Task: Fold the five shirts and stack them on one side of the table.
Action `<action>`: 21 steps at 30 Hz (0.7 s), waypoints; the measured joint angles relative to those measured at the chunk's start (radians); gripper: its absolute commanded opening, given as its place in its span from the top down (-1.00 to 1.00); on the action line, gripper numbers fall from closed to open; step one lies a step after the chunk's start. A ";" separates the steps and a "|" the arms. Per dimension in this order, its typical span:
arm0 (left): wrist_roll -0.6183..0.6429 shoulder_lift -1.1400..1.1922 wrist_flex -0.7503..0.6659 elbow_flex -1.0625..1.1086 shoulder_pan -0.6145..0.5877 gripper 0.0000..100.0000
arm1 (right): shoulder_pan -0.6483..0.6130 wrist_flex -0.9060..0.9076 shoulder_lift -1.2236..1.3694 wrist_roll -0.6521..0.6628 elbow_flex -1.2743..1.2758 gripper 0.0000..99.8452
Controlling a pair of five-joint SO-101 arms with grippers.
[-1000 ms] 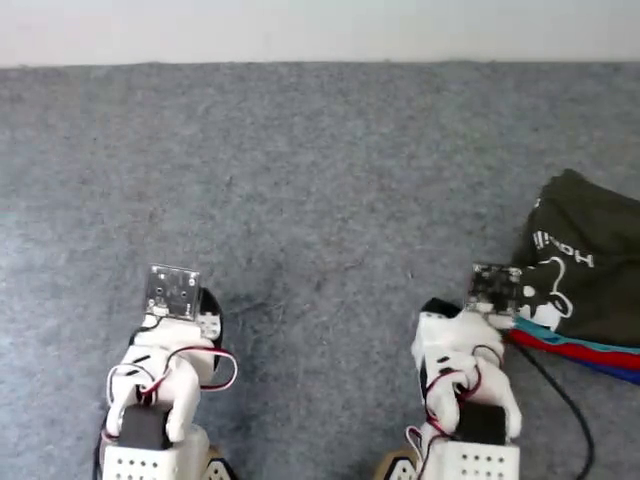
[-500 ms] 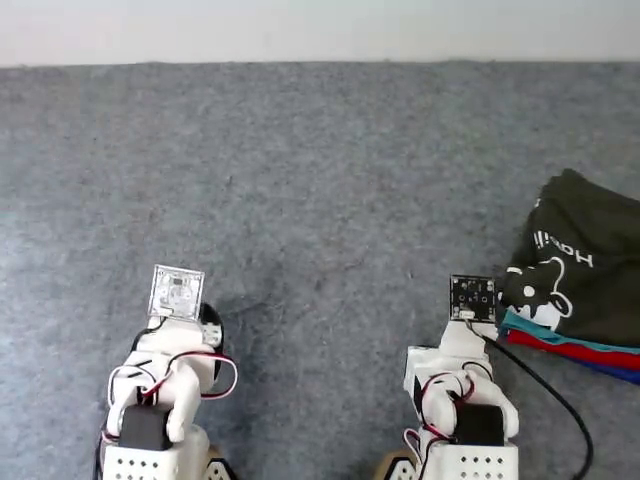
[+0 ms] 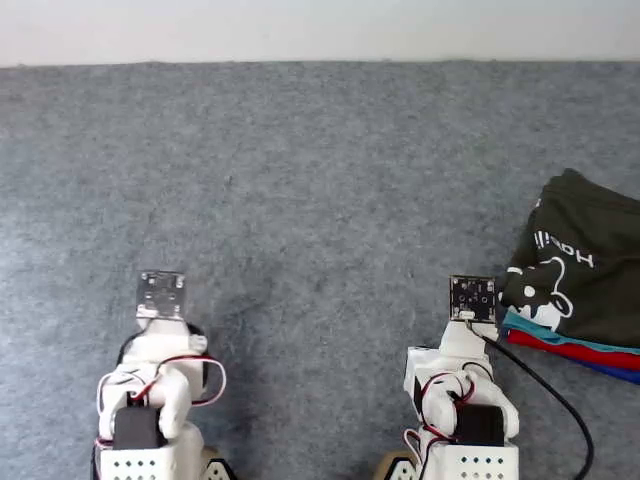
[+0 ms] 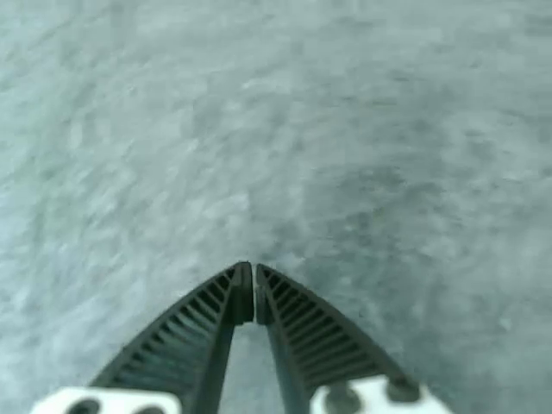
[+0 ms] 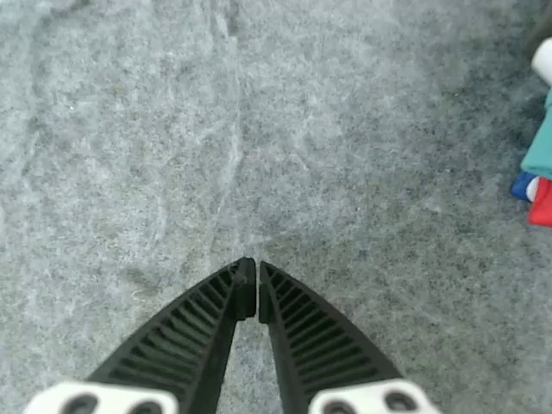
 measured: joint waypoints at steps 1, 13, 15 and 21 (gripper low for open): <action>0.000 0.000 0.002 0.000 -0.017 0.97 | 0.000 0.000 0.000 0.000 0.000 0.97; 0.000 0.000 0.006 0.000 -0.046 0.97 | 0.000 0.000 0.000 0.000 0.000 0.97; 0.000 0.000 0.006 0.000 -0.044 0.97 | 0.000 0.000 0.000 0.000 0.000 0.97; 0.000 0.000 0.006 0.000 -0.044 0.97 | 0.000 0.000 0.000 0.000 0.000 0.97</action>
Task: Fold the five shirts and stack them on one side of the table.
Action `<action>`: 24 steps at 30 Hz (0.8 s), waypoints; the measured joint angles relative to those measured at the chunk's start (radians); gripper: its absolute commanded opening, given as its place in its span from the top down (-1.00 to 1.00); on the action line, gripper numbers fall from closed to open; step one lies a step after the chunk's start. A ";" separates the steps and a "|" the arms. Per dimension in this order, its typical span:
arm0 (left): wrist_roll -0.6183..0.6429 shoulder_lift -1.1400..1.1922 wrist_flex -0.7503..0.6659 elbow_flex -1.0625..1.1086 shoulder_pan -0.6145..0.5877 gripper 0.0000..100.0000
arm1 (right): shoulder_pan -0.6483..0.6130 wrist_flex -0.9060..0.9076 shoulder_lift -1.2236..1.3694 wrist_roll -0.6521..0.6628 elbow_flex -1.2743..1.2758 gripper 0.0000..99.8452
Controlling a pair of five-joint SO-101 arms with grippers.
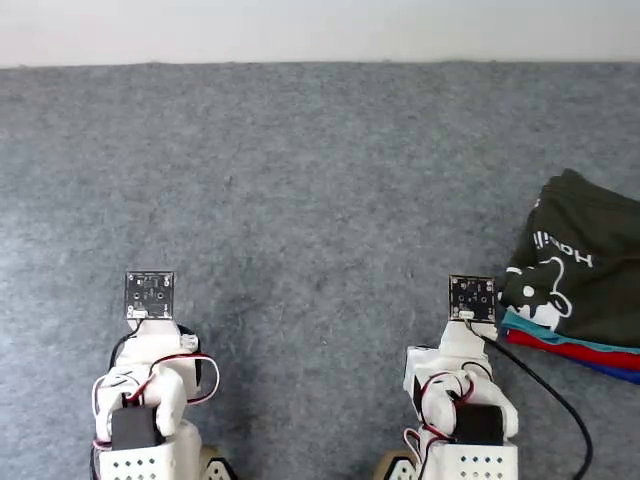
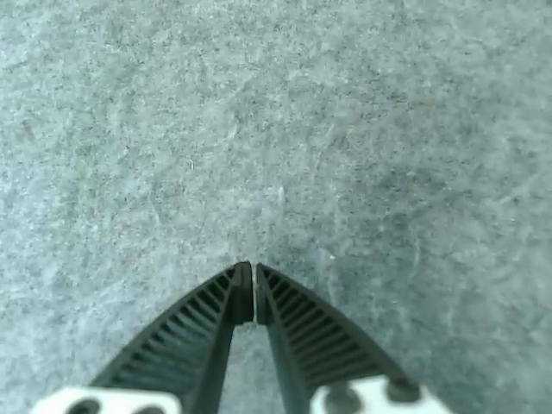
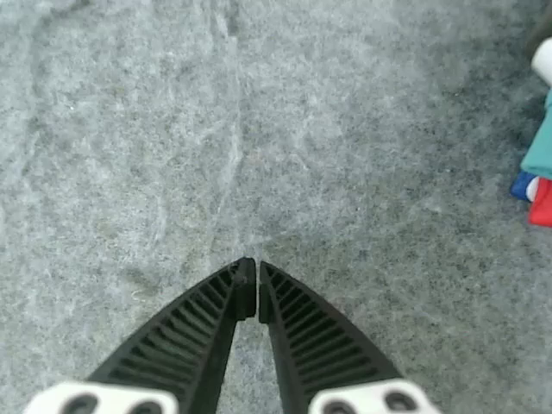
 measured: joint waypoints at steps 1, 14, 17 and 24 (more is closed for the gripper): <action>0.000 0.000 0.000 0.000 0.000 0.97 | 0.000 0.000 0.000 0.000 0.000 0.97; 0.000 0.000 0.000 0.000 0.000 0.97 | 0.000 0.000 0.000 0.000 0.000 0.97; 0.000 0.000 0.000 0.000 0.000 0.97 | 0.000 0.000 0.000 0.000 0.000 0.97; 0.000 0.000 0.000 0.000 0.000 0.97 | 0.000 0.000 0.000 0.000 0.000 0.97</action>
